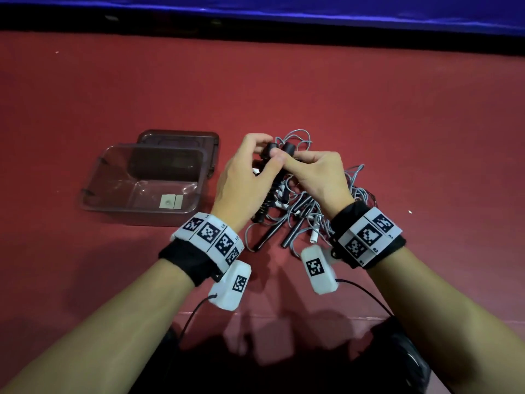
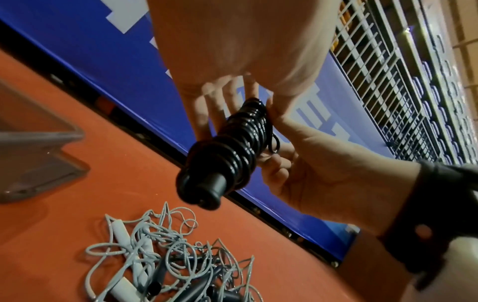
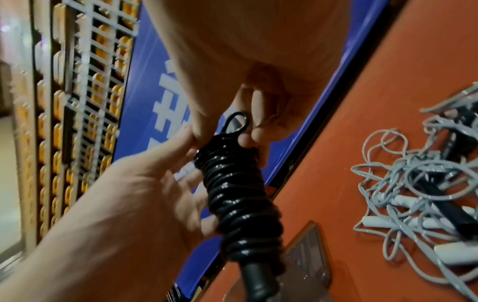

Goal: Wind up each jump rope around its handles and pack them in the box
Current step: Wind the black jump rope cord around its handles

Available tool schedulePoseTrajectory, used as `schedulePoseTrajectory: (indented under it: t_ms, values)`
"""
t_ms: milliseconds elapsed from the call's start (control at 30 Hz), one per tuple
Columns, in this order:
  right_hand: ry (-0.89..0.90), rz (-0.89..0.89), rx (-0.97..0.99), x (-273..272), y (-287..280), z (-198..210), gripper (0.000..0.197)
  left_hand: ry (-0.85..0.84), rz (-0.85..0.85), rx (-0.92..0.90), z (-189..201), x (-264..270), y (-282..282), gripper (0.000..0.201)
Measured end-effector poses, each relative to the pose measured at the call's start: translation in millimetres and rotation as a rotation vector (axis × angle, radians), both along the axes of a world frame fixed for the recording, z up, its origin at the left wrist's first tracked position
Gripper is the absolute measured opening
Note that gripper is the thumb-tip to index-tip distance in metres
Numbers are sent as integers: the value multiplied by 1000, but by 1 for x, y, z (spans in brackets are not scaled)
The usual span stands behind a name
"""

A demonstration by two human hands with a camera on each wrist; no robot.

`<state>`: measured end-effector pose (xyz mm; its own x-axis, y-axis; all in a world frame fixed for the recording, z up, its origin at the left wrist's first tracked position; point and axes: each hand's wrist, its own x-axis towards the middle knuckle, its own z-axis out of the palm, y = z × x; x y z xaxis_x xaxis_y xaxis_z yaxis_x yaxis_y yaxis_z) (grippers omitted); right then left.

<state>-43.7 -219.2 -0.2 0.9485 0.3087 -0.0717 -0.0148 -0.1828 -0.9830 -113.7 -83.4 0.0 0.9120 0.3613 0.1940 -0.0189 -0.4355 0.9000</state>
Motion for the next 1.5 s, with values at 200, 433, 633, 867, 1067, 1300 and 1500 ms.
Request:
schedulePoseTrajectory:
  t_ms: [200, 433, 633, 867, 1067, 1300, 1500]
  values:
    - [-55, 90, -70, -2, 1, 6, 34, -64, 55, -121, -3, -1, 17, 12]
    - [-60, -12, 13, -8, 4, 9, 31, -28, 5, -157, -2, -4, 5, 6]
    - [-129, 12, -17, -11, 3, 3, 29, 50, 9, -234, -6, 0, 12, 9]
    - [-189, 112, -50, -7, 8, 1, 19, 111, 127, -369, -7, 6, 17, 10]
    - [-172, 159, -58, -7, 8, 2, 18, 121, 103, -422, -10, 7, 19, 15]
    - [-420, 271, -298, -5, 2, 3, 10, 163, 79, -429, -8, 7, 12, 16]
    - [-651, 288, -397, -3, 1, 3, 12, 196, 121, -500, -8, 8, 9, 12]
